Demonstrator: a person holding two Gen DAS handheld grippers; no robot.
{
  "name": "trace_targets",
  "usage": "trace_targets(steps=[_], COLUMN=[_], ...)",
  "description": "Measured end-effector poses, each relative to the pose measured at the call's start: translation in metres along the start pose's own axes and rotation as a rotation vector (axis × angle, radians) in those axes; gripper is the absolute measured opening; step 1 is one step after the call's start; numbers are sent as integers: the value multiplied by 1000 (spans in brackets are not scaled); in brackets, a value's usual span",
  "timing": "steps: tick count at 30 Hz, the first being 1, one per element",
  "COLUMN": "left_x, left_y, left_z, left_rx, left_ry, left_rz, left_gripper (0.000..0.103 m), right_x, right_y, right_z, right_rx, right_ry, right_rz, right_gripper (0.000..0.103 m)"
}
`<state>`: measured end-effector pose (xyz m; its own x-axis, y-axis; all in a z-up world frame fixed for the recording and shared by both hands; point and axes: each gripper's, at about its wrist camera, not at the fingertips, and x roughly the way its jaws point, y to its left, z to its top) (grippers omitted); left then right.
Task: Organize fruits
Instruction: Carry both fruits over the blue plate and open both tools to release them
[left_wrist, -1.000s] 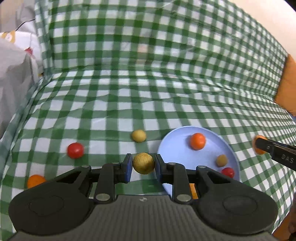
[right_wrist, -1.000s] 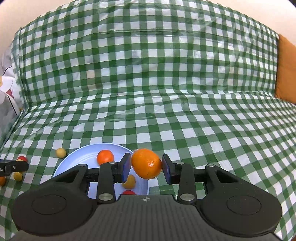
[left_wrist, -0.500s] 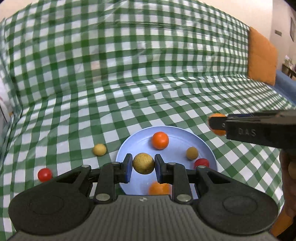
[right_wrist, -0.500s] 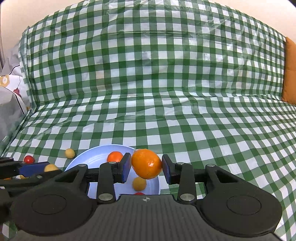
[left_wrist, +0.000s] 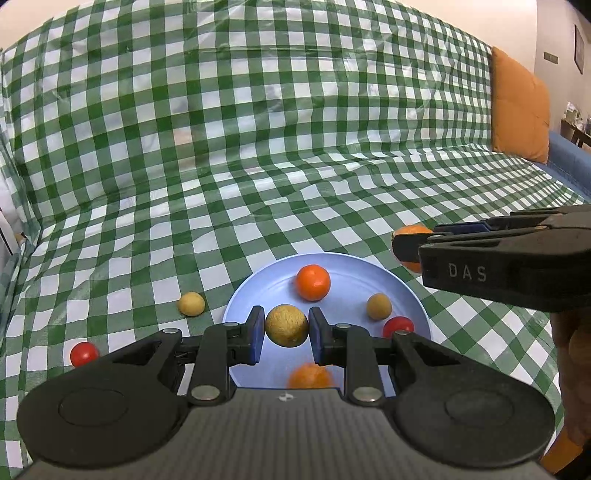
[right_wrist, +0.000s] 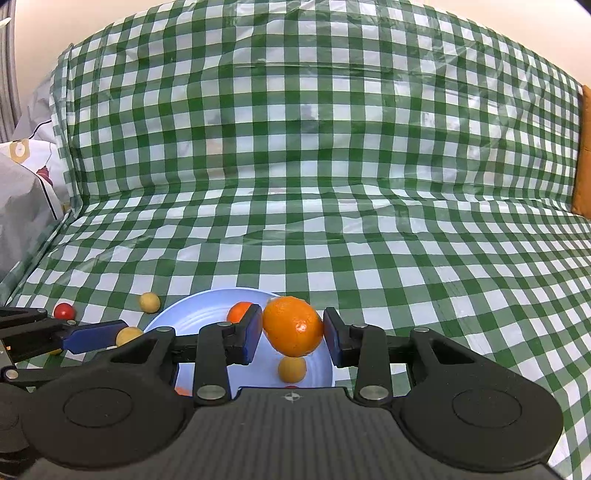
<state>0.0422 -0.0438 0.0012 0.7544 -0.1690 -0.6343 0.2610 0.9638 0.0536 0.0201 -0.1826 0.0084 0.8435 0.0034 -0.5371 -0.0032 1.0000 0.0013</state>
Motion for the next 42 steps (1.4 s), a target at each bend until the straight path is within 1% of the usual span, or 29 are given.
trace_targets(steps=[40, 41, 42], left_x=[-5, -5, -4], left_y=[-4, -4, -4], left_z=[2, 2, 2], left_rx=[-10, -10, -12], left_ry=[-11, -6, 0], left_rz=[-4, -9, -13], left_gripper=[28, 28, 31], right_x=[3, 4, 4], right_y=[7, 7, 8], right_z=[2, 2, 2], right_rx=[-38, -41, -44], right_ry=[5, 7, 6], right_rz=[19, 19, 14], right_gripper=[38, 38, 39])
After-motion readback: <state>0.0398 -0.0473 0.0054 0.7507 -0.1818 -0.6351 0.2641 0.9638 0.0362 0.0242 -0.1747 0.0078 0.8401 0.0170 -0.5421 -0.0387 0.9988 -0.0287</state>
